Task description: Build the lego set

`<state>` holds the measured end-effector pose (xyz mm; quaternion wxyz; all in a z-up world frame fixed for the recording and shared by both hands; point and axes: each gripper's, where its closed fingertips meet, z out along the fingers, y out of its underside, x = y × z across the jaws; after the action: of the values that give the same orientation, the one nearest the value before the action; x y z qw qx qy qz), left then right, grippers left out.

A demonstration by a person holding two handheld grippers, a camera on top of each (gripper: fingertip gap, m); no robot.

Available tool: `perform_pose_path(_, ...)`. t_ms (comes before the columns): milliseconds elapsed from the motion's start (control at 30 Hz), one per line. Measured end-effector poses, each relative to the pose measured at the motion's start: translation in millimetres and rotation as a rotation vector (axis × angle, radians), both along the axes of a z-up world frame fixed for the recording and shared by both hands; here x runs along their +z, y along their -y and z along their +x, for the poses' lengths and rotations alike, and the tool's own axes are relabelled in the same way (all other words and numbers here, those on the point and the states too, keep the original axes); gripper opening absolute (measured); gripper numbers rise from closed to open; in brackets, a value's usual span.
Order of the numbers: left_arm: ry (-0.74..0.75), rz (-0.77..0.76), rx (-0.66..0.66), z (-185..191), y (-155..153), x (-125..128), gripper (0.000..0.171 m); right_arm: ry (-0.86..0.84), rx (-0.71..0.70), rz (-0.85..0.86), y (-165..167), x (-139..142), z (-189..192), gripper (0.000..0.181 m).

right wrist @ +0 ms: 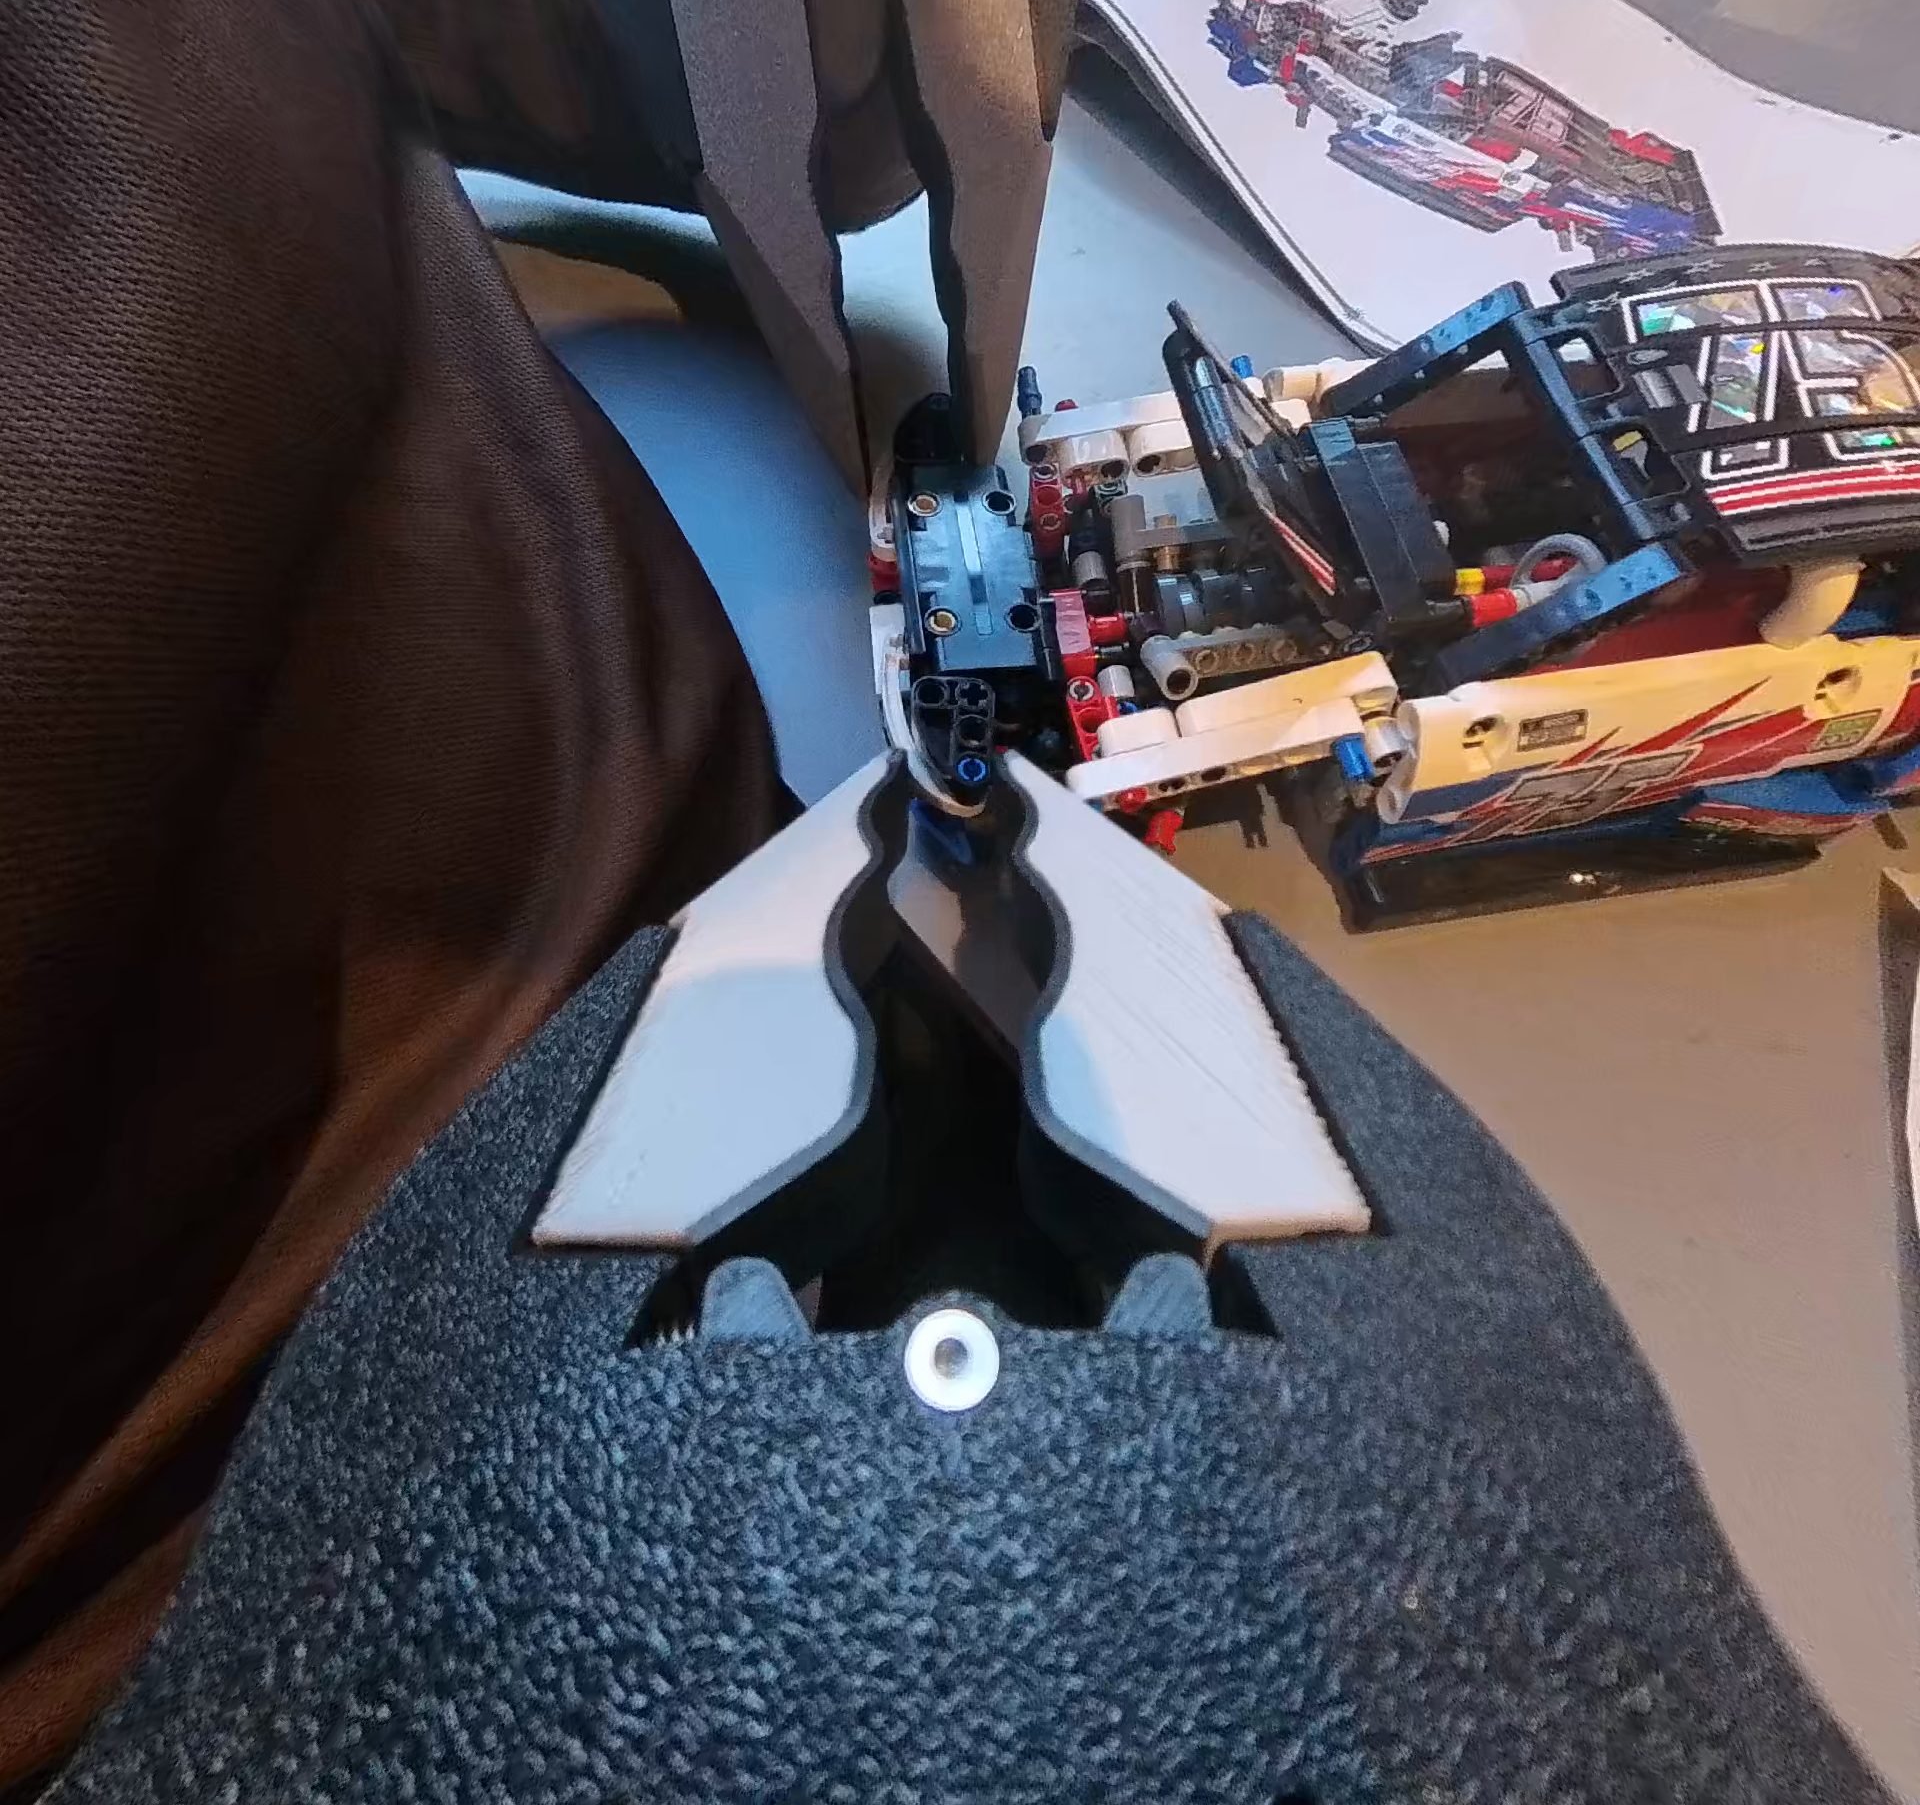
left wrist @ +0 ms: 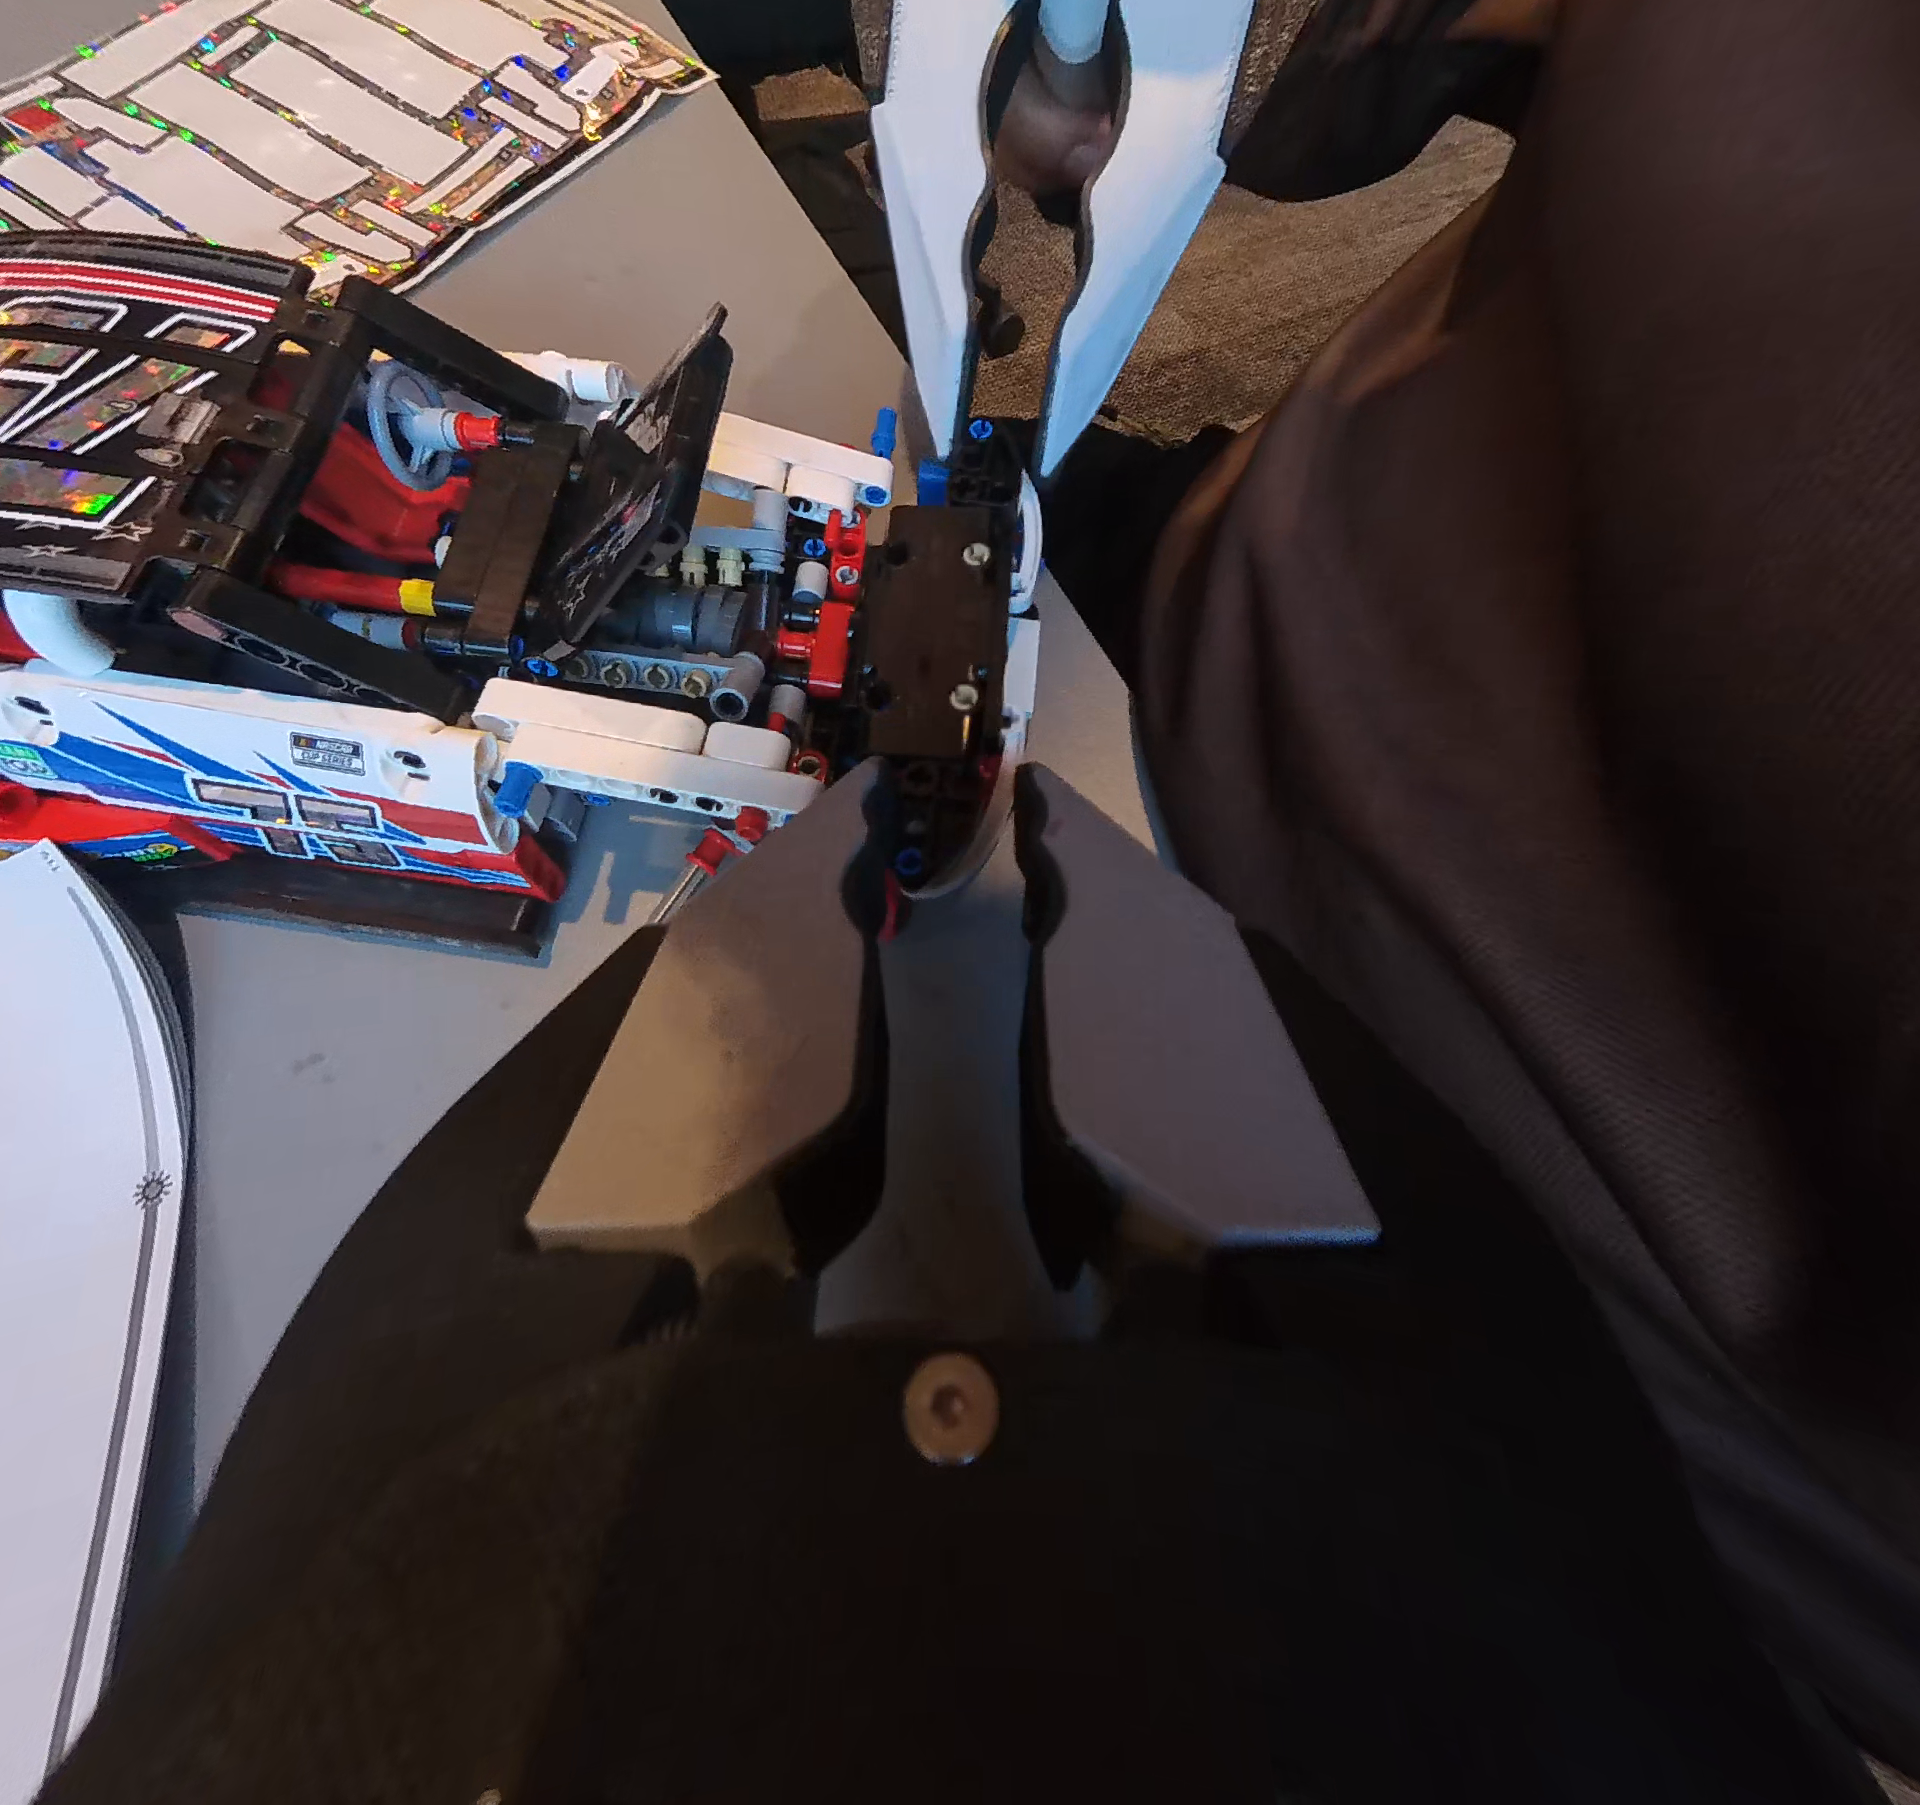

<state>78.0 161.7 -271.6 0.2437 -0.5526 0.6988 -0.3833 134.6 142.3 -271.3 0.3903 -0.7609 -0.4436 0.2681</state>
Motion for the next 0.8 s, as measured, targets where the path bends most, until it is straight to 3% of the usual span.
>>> perform_pose_path(800,-0.001,0.015,-0.011,2.8,0.8,-2.0,0.014,0.036,0.029,-0.037,1.5,-7.3,7.6,0.014)
